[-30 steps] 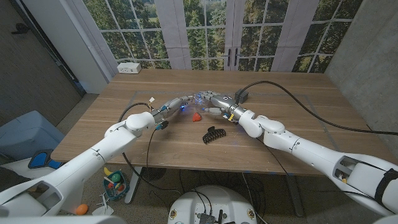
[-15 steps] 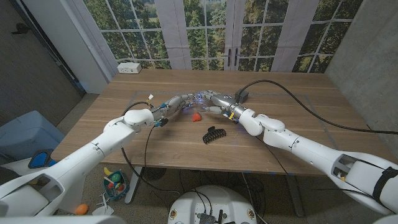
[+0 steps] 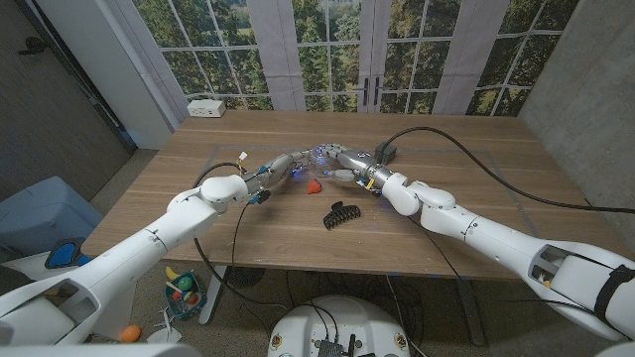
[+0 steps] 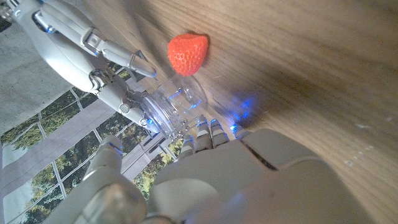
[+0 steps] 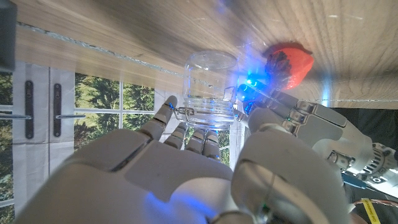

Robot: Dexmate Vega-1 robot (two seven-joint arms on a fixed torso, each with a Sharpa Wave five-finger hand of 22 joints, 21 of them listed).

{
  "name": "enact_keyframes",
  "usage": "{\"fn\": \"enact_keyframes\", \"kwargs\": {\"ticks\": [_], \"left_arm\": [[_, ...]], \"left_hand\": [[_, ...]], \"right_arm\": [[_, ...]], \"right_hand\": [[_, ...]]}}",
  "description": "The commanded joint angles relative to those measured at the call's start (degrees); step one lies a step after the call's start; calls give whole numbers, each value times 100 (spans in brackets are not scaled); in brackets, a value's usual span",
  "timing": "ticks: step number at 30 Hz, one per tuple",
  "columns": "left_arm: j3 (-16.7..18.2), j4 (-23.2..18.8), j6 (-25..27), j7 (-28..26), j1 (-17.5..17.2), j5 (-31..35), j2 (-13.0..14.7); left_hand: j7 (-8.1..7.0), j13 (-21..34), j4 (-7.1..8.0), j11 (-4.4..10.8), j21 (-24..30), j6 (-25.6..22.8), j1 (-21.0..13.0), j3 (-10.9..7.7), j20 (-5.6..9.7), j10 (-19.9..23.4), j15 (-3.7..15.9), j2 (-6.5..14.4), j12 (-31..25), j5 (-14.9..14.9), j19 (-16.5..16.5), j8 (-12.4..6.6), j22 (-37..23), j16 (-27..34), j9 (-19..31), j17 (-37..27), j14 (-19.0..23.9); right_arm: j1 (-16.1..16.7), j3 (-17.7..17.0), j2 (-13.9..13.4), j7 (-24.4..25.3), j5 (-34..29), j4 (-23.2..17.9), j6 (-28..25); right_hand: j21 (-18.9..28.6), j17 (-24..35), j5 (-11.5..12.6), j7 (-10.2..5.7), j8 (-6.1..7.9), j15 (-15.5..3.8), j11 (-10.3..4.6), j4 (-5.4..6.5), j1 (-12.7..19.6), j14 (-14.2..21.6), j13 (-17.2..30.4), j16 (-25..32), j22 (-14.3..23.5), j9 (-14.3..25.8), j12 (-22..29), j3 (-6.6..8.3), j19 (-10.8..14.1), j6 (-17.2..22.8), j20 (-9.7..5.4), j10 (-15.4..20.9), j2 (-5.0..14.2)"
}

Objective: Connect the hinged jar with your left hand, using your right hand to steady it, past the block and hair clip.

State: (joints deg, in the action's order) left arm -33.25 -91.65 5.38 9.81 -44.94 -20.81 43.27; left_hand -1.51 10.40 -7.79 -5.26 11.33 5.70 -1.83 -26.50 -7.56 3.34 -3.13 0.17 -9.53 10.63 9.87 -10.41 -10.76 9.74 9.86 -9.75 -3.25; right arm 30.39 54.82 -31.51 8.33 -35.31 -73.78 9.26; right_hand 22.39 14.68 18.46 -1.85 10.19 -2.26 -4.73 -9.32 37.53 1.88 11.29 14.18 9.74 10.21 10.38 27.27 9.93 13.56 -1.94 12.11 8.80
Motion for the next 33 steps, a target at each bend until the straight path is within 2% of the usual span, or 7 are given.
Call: {"fn": "enact_keyframes", "kwargs": {"ticks": [1, 9, 14, 16, 23, 28, 33], "left_arm": [[125, -314, -221, -1065, -289, 603, 37], [153, -403, -327, -1414, -397, 939, 38], [203, -413, -473, -1646, -466, 1136, 15], [222, -394, -573, -1738, -485, 1232, 6], [276, -232, -942, -1907, -486, 1447, -74], [338, -73, -1270, -2109, -508, 1586, -183], [401, 36, -1458, -2201, -509, 1636, -265]], "left_hand": [[-79, 2, -44, 66, 40, 12, -29, -32, -22, -284, 12, 70, -3, 30, 196, -57, 2, -8, 21, -33, -201], [-251, 1, -82, 256, 31, 96, -84, -77, 7, -833, 60, 104, -2, 24, 250, -39, -2, 4, 25, -33, -516], [-396, -1, -102, 454, 28, 171, -118, -105, 55, -1185, 114, 117, -2, 22, 285, -34, -5, 22, 25, -32, -619], [-419, -3, -105, 479, 22, 158, -123, -109, 118, -1202, 130, 119, -18, 21, 307, -44, -5, 27, 25, -31, -627], [-613, -8, -116, 814, 42, 206, -166, -155, 354, -1558, 395, 159, -30, 22, 305, -52, -6, 8, 24, -28, -877], [-694, -10, -124, 930, 77, 251, -192, -178, 516, -1652, 510, 178, -46, 22, 219, -48, -5, 17, 24, -25, -953], [-733, -13, -133, 958, 98, 275, -217, -196, 664, -1678, 584, 191, -64, 21, 154, -51, -3, 18, 24, -22, -1004]], "right_arm": [[34, 3, -76, 24, -74, -87, -57], [60, -5, -101, 32, -98, -128, -59], [71, -15, -109, 58, -107, -146, -41], [78, -22, -109, 82, -117, -155, -44], [81, -44, -105, 142, -138, -168, -32], [69, -67, -91, 188, -120, -148, 2], [46, -74, -83, 231, -118, -120, 59]], "right_hand": [[-5, 11, 58, 2, 32, -449, 50, 1, -24, 102, 20, 43, 11, 28, 62, -29, 70, 11, 14, 70, -34], [-20, 7, 62, -28, 42, -448, 48, 7, -24, 99, 20, 42, 11, 29, 64, -42, 78, 16, 17, 58, -29], [-32, 3, 66, -32, 45, -434, 50, 7, -20, 94, 20, 39, 11, 29, 66, -50, 83, 12, 16, 50, -26], [-34, 2, 67, -35, 46, -430, 54, 6, -18, 96, 20, 40, 11, 29, 63, -52, 87, 11, 15, 40, -25], [-52, -2, 72, -53, 51, -379, 75, 10, -14, 85, 21, 37, 12, 31, 59, -64, 97, 5, 17, 9, -17], [-65, -3, 76, -58, 51, -378, 58, 13, -12, 84, 21, 38, 12, 31, 57, -74, 105, -7, 14, -15, -11], [-78, -4, 80, -54, 51, -384, 66, 15, -10, 74, 21, 35, 12, 32, 57, -82, 109, -17, 10, -30, -7]]}}
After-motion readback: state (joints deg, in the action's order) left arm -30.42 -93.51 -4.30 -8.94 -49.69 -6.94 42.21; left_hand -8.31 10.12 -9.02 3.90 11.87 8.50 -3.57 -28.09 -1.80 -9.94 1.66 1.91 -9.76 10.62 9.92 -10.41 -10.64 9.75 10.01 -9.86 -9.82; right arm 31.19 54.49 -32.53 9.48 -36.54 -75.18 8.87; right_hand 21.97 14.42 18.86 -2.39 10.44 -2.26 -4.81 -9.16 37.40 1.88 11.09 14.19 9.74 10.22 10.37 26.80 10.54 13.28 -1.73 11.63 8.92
